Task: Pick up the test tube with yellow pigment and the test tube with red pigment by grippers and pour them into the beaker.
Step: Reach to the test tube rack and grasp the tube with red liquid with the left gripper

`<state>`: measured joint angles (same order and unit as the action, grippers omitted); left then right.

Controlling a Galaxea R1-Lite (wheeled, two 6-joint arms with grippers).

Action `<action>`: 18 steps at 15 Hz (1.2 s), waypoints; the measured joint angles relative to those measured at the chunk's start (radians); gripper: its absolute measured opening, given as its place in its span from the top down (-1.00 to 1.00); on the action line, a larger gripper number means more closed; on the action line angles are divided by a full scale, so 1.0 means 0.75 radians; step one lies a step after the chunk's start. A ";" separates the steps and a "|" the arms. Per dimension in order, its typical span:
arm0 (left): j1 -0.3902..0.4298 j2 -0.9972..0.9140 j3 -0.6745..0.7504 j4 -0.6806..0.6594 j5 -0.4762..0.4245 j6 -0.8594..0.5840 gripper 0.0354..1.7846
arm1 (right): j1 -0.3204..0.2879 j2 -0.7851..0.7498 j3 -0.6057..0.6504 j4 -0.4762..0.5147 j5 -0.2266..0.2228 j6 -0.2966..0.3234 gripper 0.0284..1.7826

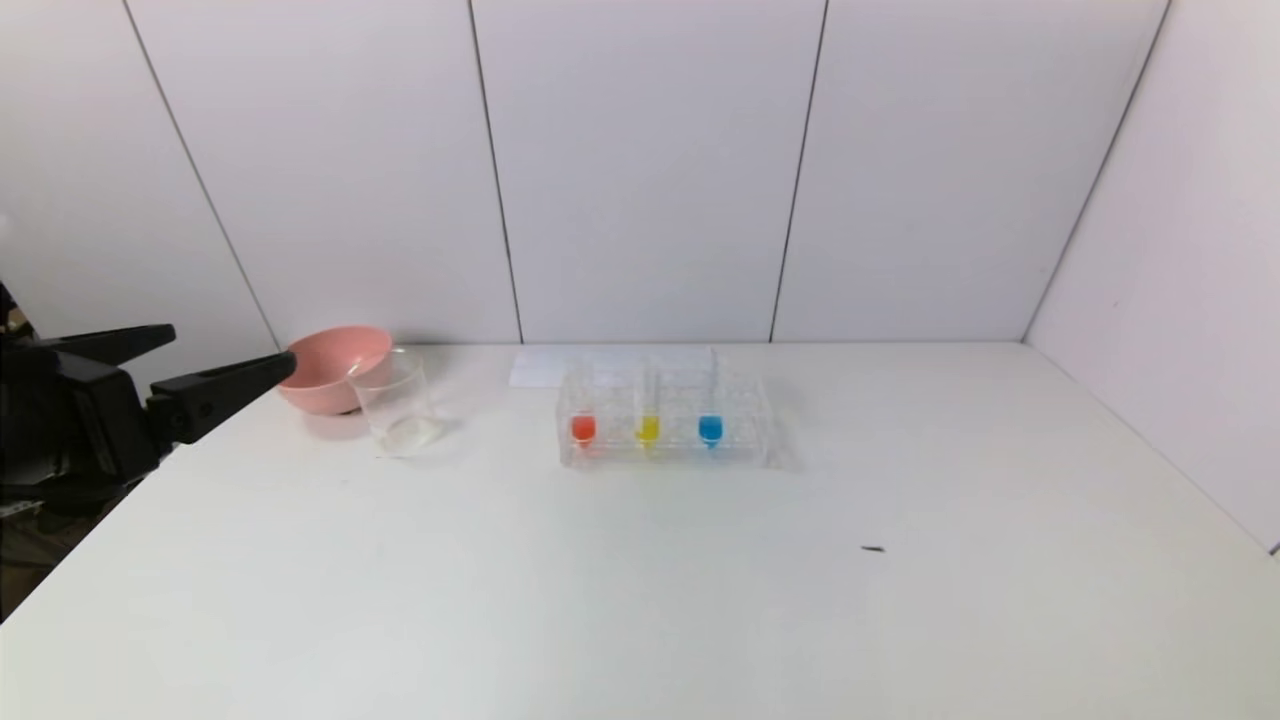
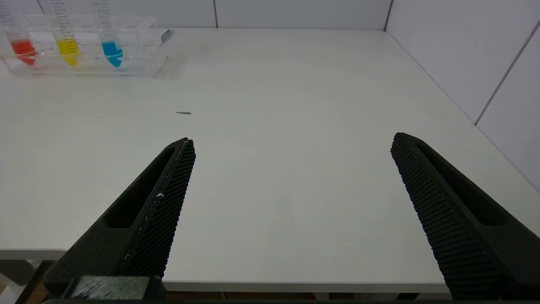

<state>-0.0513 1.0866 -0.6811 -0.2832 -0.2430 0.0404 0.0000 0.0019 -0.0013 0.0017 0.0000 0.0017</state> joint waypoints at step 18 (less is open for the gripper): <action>-0.340 0.445 0.019 -0.378 0.163 -0.016 -0.92 | 0.000 0.000 -0.001 0.000 0.000 0.000 -0.91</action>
<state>-0.3060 1.4202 -0.6668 -0.5670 -0.1206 0.0287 0.0000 0.0017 -0.0017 0.0017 0.0000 0.0017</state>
